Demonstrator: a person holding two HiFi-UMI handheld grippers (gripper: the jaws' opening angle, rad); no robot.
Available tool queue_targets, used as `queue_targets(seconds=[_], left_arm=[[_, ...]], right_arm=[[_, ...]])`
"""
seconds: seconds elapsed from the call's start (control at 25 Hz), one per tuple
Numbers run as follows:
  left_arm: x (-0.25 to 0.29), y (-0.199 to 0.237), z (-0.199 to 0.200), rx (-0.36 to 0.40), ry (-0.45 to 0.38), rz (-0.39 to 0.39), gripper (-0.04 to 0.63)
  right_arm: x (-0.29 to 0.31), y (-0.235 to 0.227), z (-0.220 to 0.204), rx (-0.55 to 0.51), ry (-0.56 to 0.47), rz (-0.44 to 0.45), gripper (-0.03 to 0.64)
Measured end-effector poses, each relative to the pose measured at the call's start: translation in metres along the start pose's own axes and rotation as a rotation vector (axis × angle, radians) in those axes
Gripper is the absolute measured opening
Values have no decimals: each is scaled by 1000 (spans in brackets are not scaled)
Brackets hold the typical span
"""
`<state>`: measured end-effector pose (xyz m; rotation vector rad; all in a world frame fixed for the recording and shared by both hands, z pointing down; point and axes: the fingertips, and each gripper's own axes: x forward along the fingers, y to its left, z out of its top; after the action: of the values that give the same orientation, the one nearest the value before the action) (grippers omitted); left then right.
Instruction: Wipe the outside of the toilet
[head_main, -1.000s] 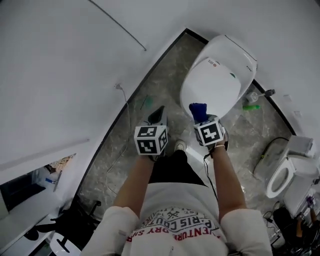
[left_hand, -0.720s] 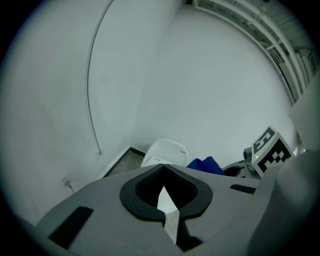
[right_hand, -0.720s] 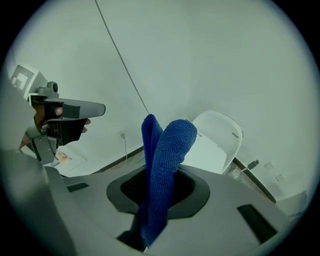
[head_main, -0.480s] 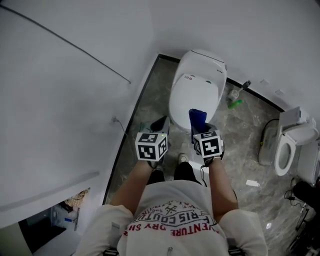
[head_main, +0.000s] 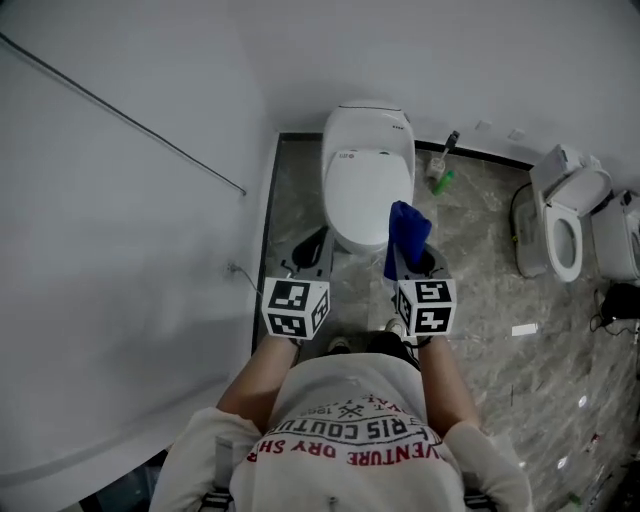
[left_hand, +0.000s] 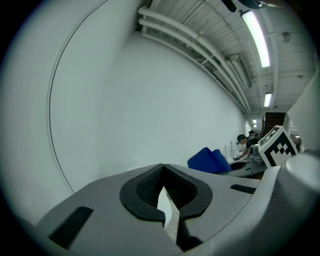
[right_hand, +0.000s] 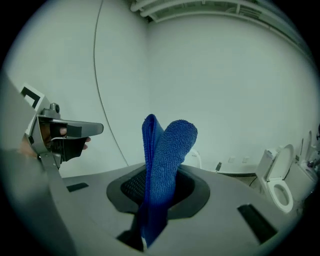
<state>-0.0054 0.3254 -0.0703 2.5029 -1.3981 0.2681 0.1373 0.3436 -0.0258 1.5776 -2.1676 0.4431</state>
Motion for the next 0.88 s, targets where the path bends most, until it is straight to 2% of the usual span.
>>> queue_targets(seconds=[0.12,0.24,0.36,0.52,0.88], left_arm=[[-19,-19,24,62,-58,-40,6],[-30,-31,47,80,-101,-59,6],[-40,-36,61,97,-130,-59,6],[-49,-39,62,95,-151,-36,6],[-46,-51,60,83,-143,-25,6]], right_arm=[[-37,3,25,-18,-116,-47,75],[-65,0,50,-37,-219,-79,75],[-81,-1,61,-68,-279,-90,75],[-93,-2,58,-92,-303,-80,75],[-95,-8,63,-121,-295,-61,75]])
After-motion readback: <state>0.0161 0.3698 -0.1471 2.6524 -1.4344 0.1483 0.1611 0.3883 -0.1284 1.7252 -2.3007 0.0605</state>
